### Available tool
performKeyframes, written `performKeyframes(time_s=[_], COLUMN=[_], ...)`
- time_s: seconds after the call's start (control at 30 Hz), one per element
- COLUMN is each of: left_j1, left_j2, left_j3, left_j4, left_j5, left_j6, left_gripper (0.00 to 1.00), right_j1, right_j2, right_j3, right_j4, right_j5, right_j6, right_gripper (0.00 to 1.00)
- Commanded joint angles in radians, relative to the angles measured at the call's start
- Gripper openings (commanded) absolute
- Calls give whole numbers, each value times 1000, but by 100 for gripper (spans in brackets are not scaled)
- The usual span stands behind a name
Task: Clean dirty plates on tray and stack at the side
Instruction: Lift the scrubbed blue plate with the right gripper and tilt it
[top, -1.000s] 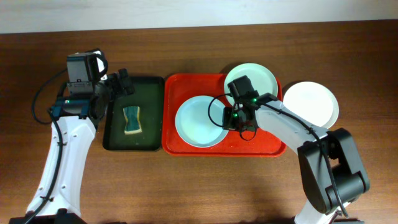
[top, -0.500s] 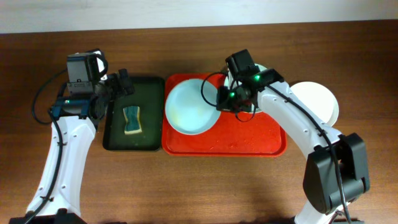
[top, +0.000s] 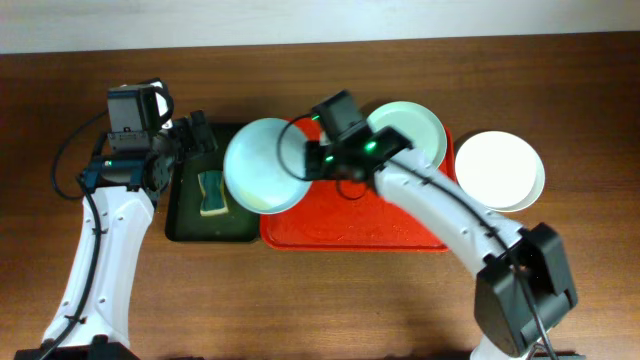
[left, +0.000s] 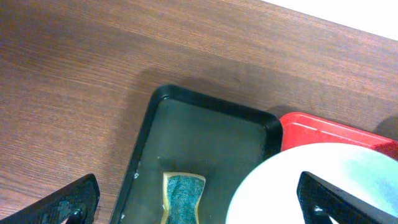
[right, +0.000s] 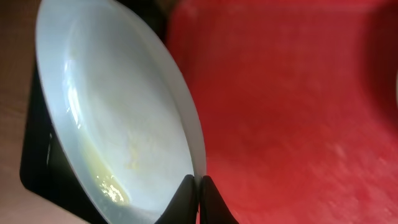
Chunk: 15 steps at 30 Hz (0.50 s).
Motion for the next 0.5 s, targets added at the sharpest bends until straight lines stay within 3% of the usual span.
performKeyframes(time_s=[0.0, 0.23, 0.47], left_j1=[2, 2, 2], left_j2=[-1, -1, -1], left_j3=[9, 9, 9], left_j4=[1, 1, 1], left_j5=[0, 0, 0], left_j6=[1, 1, 1], left_gripper=[99, 99, 99], right_j1=[89, 160, 160], right_j2=[8, 54, 80], right_j3=[22, 22, 21], right_j4=[74, 203, 386], right_j5=[248, 439, 486], right_j6=[23, 10, -135], right_gripper=[4, 4, 4])
